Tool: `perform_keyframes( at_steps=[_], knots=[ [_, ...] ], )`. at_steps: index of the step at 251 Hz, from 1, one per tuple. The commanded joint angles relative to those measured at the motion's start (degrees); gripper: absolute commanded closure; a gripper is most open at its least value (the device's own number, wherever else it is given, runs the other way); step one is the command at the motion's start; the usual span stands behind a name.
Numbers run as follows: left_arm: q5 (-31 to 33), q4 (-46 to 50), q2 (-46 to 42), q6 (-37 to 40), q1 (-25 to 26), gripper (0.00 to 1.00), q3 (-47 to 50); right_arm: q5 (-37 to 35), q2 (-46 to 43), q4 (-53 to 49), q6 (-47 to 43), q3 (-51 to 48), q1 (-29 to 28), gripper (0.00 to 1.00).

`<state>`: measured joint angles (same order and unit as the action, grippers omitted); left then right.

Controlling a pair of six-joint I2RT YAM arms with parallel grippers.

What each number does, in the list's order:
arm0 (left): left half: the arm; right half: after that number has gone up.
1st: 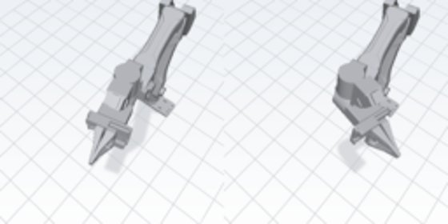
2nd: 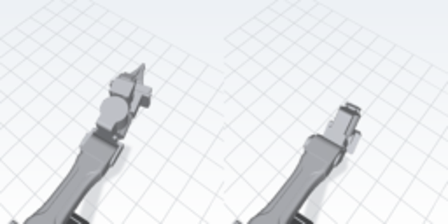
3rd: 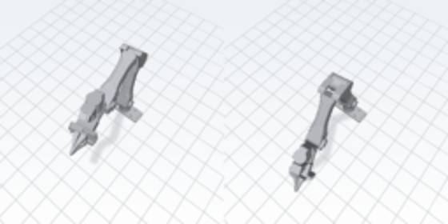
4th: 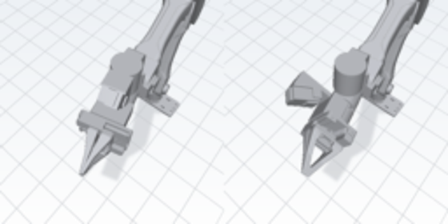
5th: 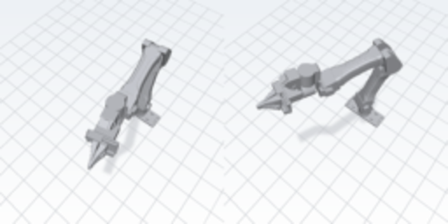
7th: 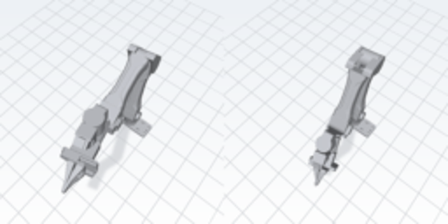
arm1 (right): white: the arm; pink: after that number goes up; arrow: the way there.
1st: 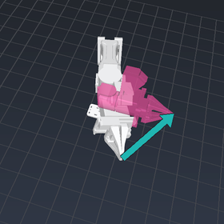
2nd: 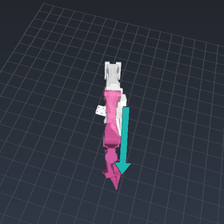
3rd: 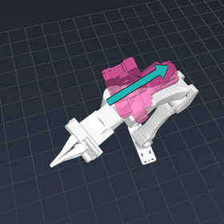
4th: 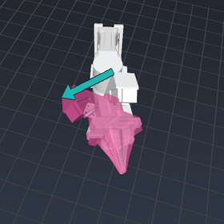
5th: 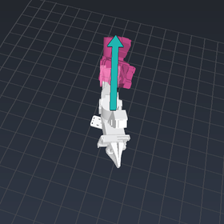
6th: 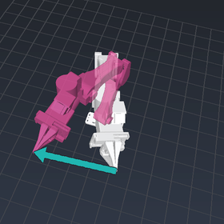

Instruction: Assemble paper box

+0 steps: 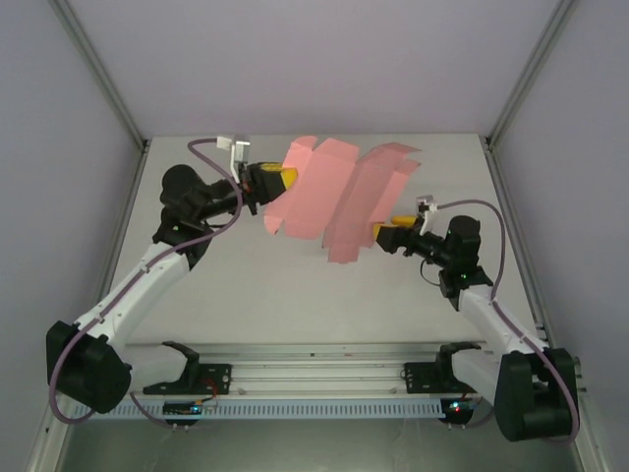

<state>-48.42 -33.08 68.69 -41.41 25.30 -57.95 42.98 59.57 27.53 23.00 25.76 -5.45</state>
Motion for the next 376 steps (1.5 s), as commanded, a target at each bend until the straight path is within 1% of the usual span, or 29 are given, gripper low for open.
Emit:
perform_keyframes(
  at_steps=[1, 16, 38, 49, 53, 66, 75, 86, 106, 131, 143, 153, 165, 177, 190, 200, 205, 218, 233, 245, 261, 271, 315, 343, 362, 376],
  knots=[
    [-3.1, -4.9, -1.2, -3.5, 0.7, 1.0, -3.2, 3.8, 2.4, 8.3, 2.2, 1.4, 0.7, 0.14],
    [-3.7, -4.6, -1.3, -3.5, 1.2, 1.0, -3.7, 6.0, 4.3, 11.4, 3.8, 1.9, 1.0, 0.17],
    [-3.9, -3.3, -1.5, -2.8, 1.6, 1.0, -4.4, 9.2, 7.0, 17.5, 7.2, 2.6, 1.0, 0.34],
    [-3.6, -2.4, -1.7, -2.3, 1.7, 1.0, -4.5, 10.3, 8.2, 20.9, 9.3, 2.8, 1.0, 0.41],
    [-3.5, -2.2, -1.7, -2.1, 1.7, 1.0, -4.6, 10.7, 8.6, 22.3, 10.0, 2.8, 1.1, 0.46],
    [-3.2, -1.5, -2.0, -1.5, 1.7, 1.0, -4.5, 12.5, 9.9, 26.6, 12.6, 3.0, 1.1, 0.68],
    [-2.8, -1.2, -2.2, -1.3, 1.6, 1.0, -4.2, 13.0, 10.5, 29.6, 15.4, 2.9, 1.1, 0.81],
    [-2.2, 0.1, -2.6, -0.2, 1.6, 1.0, -4.1, 12.4, 11.2, 32.9, 18.7, 2.9, 1.2, 1.0],
    [-0.1, 2.9, -3.3, 2.2, 1.6, 1.0, -3.9, 11.6, 11.2, 32.4, 19.1, 2.6, 1.8, 1.0],
    [3.2, 7.1, -4.6, 5.8, 1.6, 1.0, -3.2, 10.1, 10.4, 27.0, 17.0, 2.9, 2.6, 1.0],
    [6.2, 9.9, -5.3, 7.8, 1.6, 1.0, -2.8, 9.4, 9.4, 23.5, 15.2, 3.1, 2.6, 1.0],
    [9.5, 13.5, -5.8, 9.8, 1.5, 1.0, -2.7, 7.4, 8.4, 20.2, 14.5, 3.1, 2.6, 1.0],
    [14.1, 18.6, -6.2, 12.9, 1.5, 1.0, -2.8, 5.4, 6.7, 13.3, 9.3, 4.0, 2.5, 1.0],
    [21.9, 24.9, -6.6, 14.6, 1.5, 0.81, -2.9, 1.2, 4.7, 0.8, 3.2, 6.3, 2.0, 1.0],
    [30.3, 30.4, -6.7, 16.9, 1.4, 0.66, -2.4, -5.0, 3.4, -17.3, -6.2, 10.6, 0.5, 1.0],
    [36.1, 34.0, -6.6, 17.8, 1.5, 0.46, -1.7, -11.2, 3.3, -27.0, -11.7, 13.1, -1.7, 1.0],
    [38.7, 35.5, -6.5, 18.3, 1.4, 0.42, -1.3, -14.0, 3.4, -30.7, -14.0, 14.1, -2.8, 1.0],
    [44.0, 38.3, -6.3, 19.2, 1.3, 0.34, 0.2, -18.5, 4.3, -36.7, -16.6, 15.3, -4.4, 1.0],
    [47.6, 40.5, -6.3, 18.9, 0.9, 0.11, 2.1, -20.7, 6.1, -40.5, -17.6, 16.0, -5.2, 1.0],
    [49.0, 41.8, -6.4, 18.6, 0.6, 0.0, 3.6, -21.2, 7.6, -42.3, -18.9, 16.2, -5.6, 1.0],
    [50.6, 43.4, -6.6, 18.0, -0.2, 0.0, 5.3, -25.5, 9.1, -44.0, -20.2, 16.6, -7.1, 1.0],
    [51.0, 44.7, -6.8, 17.4, -0.7, 0.0, 5.7, -28.6, 10.0, -45.4, -22.6, 17.5, -8.3, 1.0],
    [49.0, 47.3, -6.7, 17.0, -2.8, 0.0, 6.0, -46.6, 14.7, -50.0, -32.3, 24.5, -14.8, 1.0],
    [47.4, 47.1, -5.6, 17.1, -3.1, 0.0, 5.5, -58.8, 17.7, -48.1, -40.4, 27.6, -19.5, 1.0],
    [45.6, 46.9, -4.3, 17.1, -3.3, 0.0, 4.6, -64.0, 19.6, -45.7, -46.2, 29.3, -22.1, 1.0],
    [44.1, 46.5, -3.1, 17.2, -3.4, 0.0, 3.9, -65.8, 20.7, -43.6, -49.9, 30.4, -23.6, 1.0]
  ],
)
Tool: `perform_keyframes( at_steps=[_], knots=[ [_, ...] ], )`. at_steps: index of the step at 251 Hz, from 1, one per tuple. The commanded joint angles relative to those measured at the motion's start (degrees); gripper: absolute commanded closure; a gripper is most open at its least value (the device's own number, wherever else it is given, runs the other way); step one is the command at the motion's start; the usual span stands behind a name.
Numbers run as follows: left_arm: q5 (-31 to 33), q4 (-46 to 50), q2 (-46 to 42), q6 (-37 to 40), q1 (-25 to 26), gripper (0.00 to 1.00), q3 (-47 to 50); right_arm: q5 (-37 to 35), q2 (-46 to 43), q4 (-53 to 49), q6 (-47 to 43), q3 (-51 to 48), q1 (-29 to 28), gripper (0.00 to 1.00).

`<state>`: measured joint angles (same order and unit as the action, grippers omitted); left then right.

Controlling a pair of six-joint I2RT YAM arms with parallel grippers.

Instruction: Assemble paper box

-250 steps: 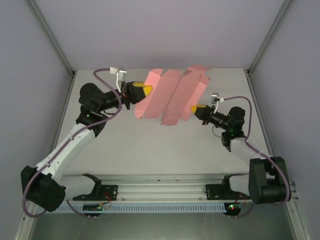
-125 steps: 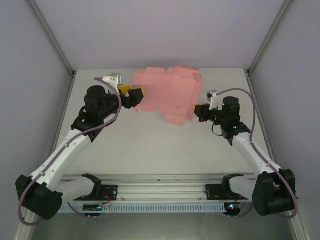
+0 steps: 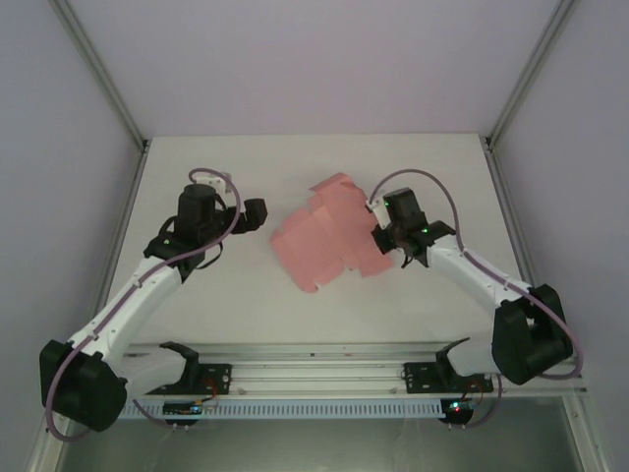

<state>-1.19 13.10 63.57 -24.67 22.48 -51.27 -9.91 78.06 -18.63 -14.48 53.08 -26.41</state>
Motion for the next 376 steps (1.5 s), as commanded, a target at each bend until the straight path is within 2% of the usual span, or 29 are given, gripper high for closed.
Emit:
perform_keyframes(
  at_steps=[1, 22, 43, 64, 101, 181, 223, 249, 283, 320, 355, 376],
  knots=[
    [-3.2, 0.3, 2.1, 0.5, -0.6, 0.0, -2.9, -13.0, 2.3, 2.7, -12.7, 3.2, -2.8, 1.0],
    [-5.3, -0.3, 3.8, 0.8, -0.7, 0.0, -4.2, -15.2, 3.7, 8.3, -19.4, 3.3, -5.4, 1.0],
    [-7.2, -0.8, 5.7, 0.7, -0.9, 0.0, -5.8, -18.2, 5.0, 19.1, -28.6, 1.0, -8.5, 1.0],
    [-9.0, -1.3, 7.7, 0.9, -1.0, 0.0, -7.6, -18.4, 6.8, 24.3, -34.7, 0.4, -11.2, 1.0],
    [-12.1, -2.0, 12.1, 1.8, -1.1, 0.0, -10.6, -16.8, 9.8, 27.8, -38.8, 1.1, -13.2, 1.0],
    [-15.6, 2.8, 24.0, 11.3, -0.7, 0.0, -17.7, -14.9, 12.0, 26.5, -38.1, 2.8, -14.5, 1.0],
    [-14.9, 4.8, 28.8, 13.5, -0.5, 0.0, -19.6, -12.2, 11.6, 21.8, -34.2, 4.2, -14.4, 1.0],
    [-16.7, 3.5, 30.6, 14.9, 0.6, 0.0, -19.7, -11.5, 11.8, 20.9, -33.5, 4.9, -14.2, 1.0],
    [-11.4, 3.0, 32.4, 16.9, 4.0, 0.0, -20.7, -10.8, 12.6, 18.1, -29.0, 6.8, -14.3, 1.0],
    [-4.3, 0.0, 32.9, 15.1, 6.7, 0.0, -19.8, -8.3, 12.0, 15.3, -22.3, 8.3, -13.3, 1.0],
    [-5.4, -7.9, 31.4, 9.6, 6.8, 0.0, -15.9, -5.2, 11.2, 13.9, -18.8, 8.1, -12.7, 1.0],
    [-4.9, -8.0, 29.4, 8.4, 6.4, 0.0, -15.2, -7.6, 11.2, 13.9, -18.7, 7.5, -12.6, 1.0]
  ],
)
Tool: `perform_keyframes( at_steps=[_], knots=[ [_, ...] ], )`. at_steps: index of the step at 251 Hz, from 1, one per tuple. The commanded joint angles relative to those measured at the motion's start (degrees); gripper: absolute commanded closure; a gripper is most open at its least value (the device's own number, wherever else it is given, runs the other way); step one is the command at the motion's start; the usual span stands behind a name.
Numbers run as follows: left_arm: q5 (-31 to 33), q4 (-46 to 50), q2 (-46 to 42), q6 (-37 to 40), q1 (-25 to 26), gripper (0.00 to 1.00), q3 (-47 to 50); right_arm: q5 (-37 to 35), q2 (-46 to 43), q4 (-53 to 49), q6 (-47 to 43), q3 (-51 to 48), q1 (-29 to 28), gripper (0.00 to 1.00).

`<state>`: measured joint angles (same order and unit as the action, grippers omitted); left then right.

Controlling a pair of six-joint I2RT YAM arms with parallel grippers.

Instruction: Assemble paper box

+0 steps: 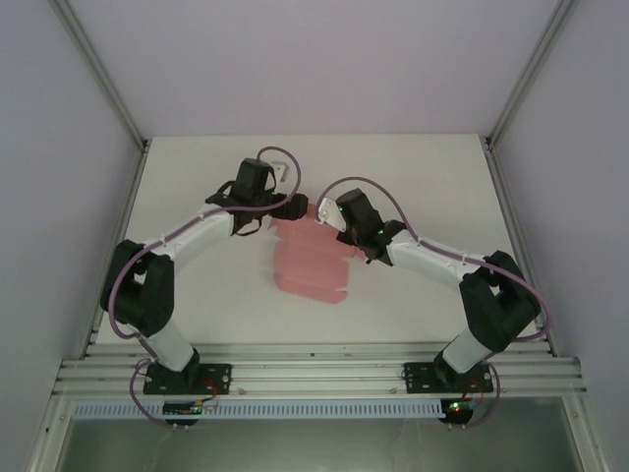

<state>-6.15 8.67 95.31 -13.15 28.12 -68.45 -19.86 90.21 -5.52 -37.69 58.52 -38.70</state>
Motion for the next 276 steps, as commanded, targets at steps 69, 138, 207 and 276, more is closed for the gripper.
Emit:
perform_keyframes(
  at_steps=[69, 138, 207, 276],
  knots=[
    [-13.4, -5.9, -16.9, -7.5, -8.7, 0.0, 15.3, 1.8, -2.0, -1.7, 5.5, 0.6, 1.8, 1.0],
    [-12.3, -4.3, -19.6, -11.6, -15.9, 0.0, 25.1, 4.1, -2.0, -2.1, 7.9, 0.0, 3.0, 1.0],
    [-24.0, -20.7, -6.9, -15.7, -17.6, 0.0, 24.8, 6.4, -1.5, -2.1, 11.9, 0.0, 3.1, 1.0],
    [-31.9, -28.7, -1.3, -15.0, -15.3, 0.01, 23.5, 5.6, -0.5, -0.9, 12.2, -0.3, 2.6, 1.0]
  ],
)
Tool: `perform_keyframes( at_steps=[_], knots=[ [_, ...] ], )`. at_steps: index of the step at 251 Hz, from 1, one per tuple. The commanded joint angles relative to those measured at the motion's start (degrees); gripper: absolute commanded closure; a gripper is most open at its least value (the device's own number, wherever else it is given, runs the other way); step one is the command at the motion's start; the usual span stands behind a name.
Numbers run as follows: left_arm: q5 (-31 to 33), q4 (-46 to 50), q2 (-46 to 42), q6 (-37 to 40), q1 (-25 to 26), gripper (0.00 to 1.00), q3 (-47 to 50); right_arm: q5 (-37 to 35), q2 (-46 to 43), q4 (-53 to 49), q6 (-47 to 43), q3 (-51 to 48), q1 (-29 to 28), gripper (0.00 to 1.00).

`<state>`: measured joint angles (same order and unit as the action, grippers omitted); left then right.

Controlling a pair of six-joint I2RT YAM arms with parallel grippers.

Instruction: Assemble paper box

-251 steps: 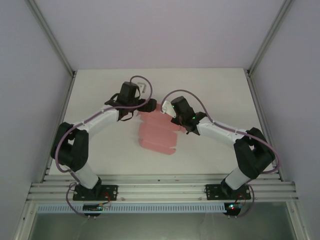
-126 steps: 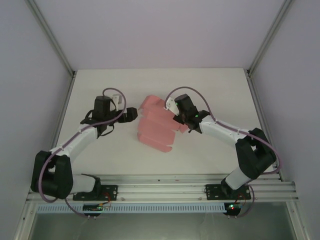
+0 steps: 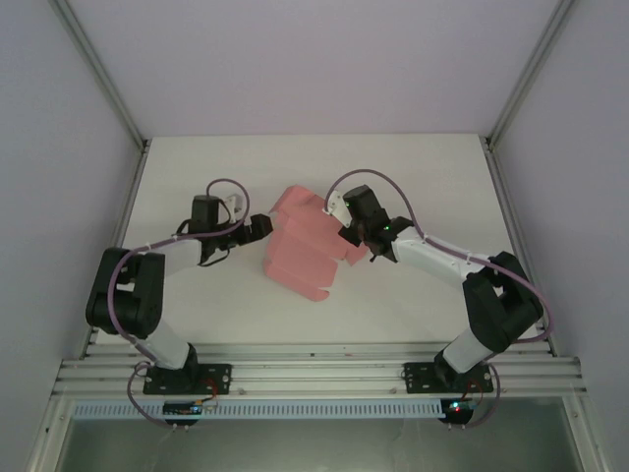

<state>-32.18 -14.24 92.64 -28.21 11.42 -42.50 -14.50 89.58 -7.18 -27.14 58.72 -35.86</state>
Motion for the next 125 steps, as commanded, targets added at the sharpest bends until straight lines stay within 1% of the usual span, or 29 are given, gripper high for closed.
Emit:
perform_keyframes(
  at_steps=[1, 22, 42, 72, 93, 125],
  knots=[
    [-5.8, -5.8, 1.4, 0.0, 1.5, 0.01, -2.5, 0.2, 0.1, 0.8, 1.6, -0.5, -0.3, 1.0],
    [-5.1, -5.0, 2.3, 1.4, 2.8, 0.01, -3.7, -0.1, 0.5, 1.0, 1.1, -0.5, -0.8, 1.0],
    [-2.4, -1.5, 3.1, 3.8, 4.2, 0.01, -5.8, -0.6, 0.8, 1.3, 0.2, -0.5, -1.5, 1.0],
    [2.1, 4.6, 4.7, 8.3, 6.7, 0.0, -9.2, -1.0, 0.9, 1.7, -0.2, -0.2, -2.4, 1.0],
    [5.1, 7.3, 5.4, 9.9, 8.2, 0.0, -10.9, -1.6, 1.1, 1.8, -0.2, -0.1, -2.6, 1.0],
    [12.1, 11.2, 6.3, 11.6, 10.1, 0.0, -12.4, -2.1, 1.1, 2.5, -0.4, -0.4, -2.9, 1.0]
  ],
)
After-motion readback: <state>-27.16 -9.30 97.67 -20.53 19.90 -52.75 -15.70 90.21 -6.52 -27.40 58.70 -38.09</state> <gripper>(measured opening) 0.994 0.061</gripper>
